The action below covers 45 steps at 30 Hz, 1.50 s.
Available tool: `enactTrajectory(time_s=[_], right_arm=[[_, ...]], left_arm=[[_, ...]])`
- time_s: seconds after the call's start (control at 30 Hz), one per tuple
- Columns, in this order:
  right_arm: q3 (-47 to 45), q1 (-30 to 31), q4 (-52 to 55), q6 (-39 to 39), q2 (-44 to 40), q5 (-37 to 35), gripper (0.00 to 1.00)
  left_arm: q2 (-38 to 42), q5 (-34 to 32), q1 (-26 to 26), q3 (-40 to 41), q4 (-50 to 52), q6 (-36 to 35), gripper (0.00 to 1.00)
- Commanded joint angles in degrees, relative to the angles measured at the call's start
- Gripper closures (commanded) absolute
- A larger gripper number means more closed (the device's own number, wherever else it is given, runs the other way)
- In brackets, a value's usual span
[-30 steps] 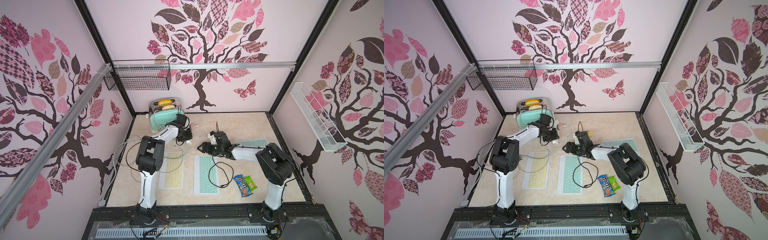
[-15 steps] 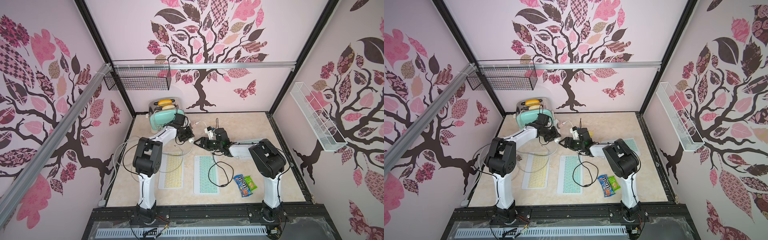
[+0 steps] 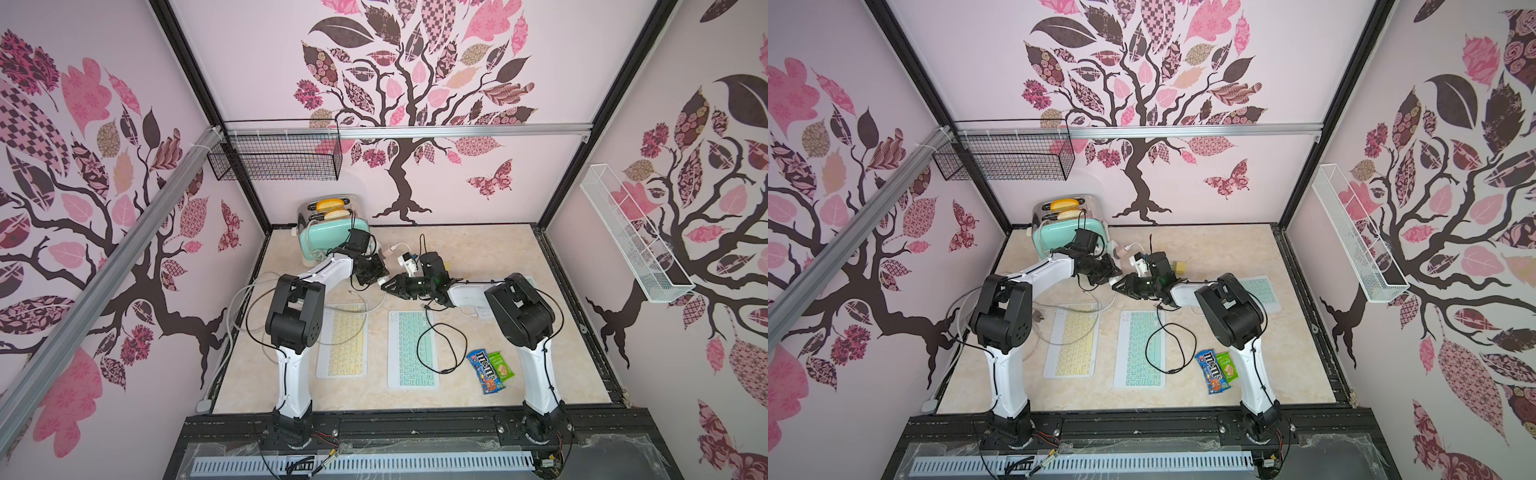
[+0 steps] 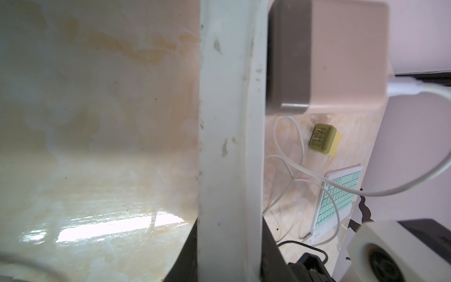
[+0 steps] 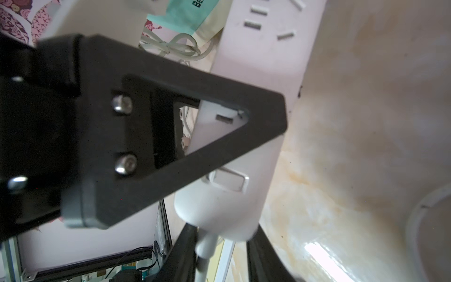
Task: Unplug the wireless keyboard
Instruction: Pick up the socket from the center of the board.
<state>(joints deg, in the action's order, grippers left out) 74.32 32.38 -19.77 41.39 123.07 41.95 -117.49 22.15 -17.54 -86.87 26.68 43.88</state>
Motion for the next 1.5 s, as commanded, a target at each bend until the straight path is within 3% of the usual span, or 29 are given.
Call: enactTrajectory(time_s=[0.0, 0.07, 0.17, 0.33, 0.63, 0.8, 0.93, 1.2, 1.47], right_arm=[[2.0, 0.0, 2.9, -1.2, 0.2, 0.9, 0.69], [1.2, 0.0, 6.7, -3.9, -2.0, -0.1, 0.63], [-2.0, -1.5, 8.8, -6.8, -6.2, -1.9, 0.40], [-5.9, -6.5, 5.8, -8.2, -10.9, -3.1, 0.28], [3.7, -7.4, 7.6, 4.6, -8.1, -14.9, 0.26], [8.1, -5.4, 6.5, 6.5, -5.9, -18.5, 0.26], [12.7, -4.3, 11.6, 7.4, -3.3, -22.2, 0.26], [16.0, -4.4, 11.4, 7.8, 0.6, -20.1, 0.28], [18.1, -4.5, 7.0, 10.0, 3.6, -13.1, 0.43]], left_arm=[[2.5, 3.1, 0.1, 1.1, -5.3, 0.9, 1.00], [3.5, 2.3, 0.0, 1.8, -6.0, -1.0, 1.00], [5.0, 4.0, 0.2, 2.7, -6.9, -3.9, 1.00], [7.1, 5.2, 0.1, 3.3, -3.9, -7.9, 1.00], [10.3, 2.2, -1.3, 3.8, -0.4, -11.3, 1.00], [10.3, -1.8, -2.8, 1.2, 5.3, -12.2, 1.00], [11.4, -4.5, -4.0, 1.3, 5.9, -12.2, 1.00], [12.9, -5.0, -4.3, 1.9, 5.8, -13.1, 1.00], [12.6, -6.2, -4.9, 1.4, 7.1, -15.4, 1.00]])
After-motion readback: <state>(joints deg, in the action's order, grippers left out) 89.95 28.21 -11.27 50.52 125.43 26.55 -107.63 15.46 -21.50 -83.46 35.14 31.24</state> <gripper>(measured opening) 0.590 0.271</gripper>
